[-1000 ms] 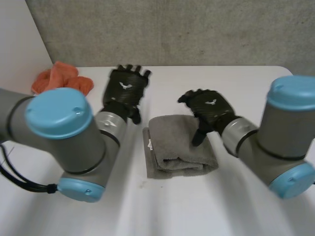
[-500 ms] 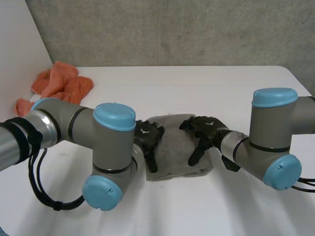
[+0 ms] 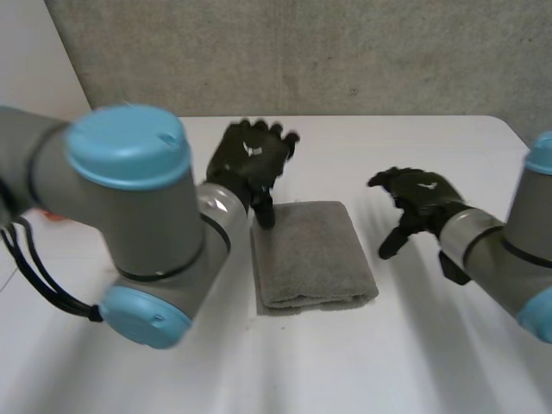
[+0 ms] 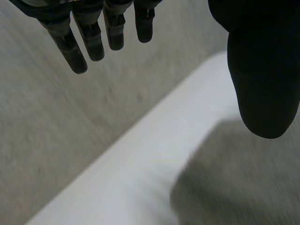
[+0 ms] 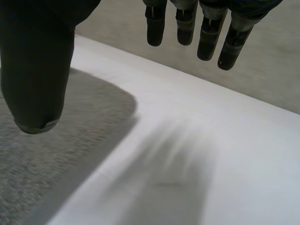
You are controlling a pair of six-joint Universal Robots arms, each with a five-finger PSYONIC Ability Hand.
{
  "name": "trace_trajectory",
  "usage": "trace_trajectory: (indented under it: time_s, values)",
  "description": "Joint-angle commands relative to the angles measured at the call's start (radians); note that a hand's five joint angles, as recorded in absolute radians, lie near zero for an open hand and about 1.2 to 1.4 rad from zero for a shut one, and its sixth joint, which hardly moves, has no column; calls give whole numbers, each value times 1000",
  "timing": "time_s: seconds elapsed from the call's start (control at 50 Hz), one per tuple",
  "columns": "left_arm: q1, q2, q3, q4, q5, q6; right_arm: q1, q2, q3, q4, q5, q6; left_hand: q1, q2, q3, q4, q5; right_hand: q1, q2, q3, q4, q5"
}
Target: Fold the laundry.
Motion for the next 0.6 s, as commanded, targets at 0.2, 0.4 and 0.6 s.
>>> trace_trajectory:
  time_s: [0.2,0.4,0.6]
  values:
    - [118,106,9,-84,359,-238,-51,-18,180,13,-78,122,19,-17,-23,-19,-35,-29,-44,-40,-60,-70]
    - [118,93,2,-90,358,-238,-11,132,133,-59,-129,282,16,-20,-26,-22,-38,-29,-44,-40,-60,-70]
    - [116,89,-4,-89,353,-236,55,199,74,-99,-126,299,13,-23,-29,-25,-41,105,89,93,74,63]
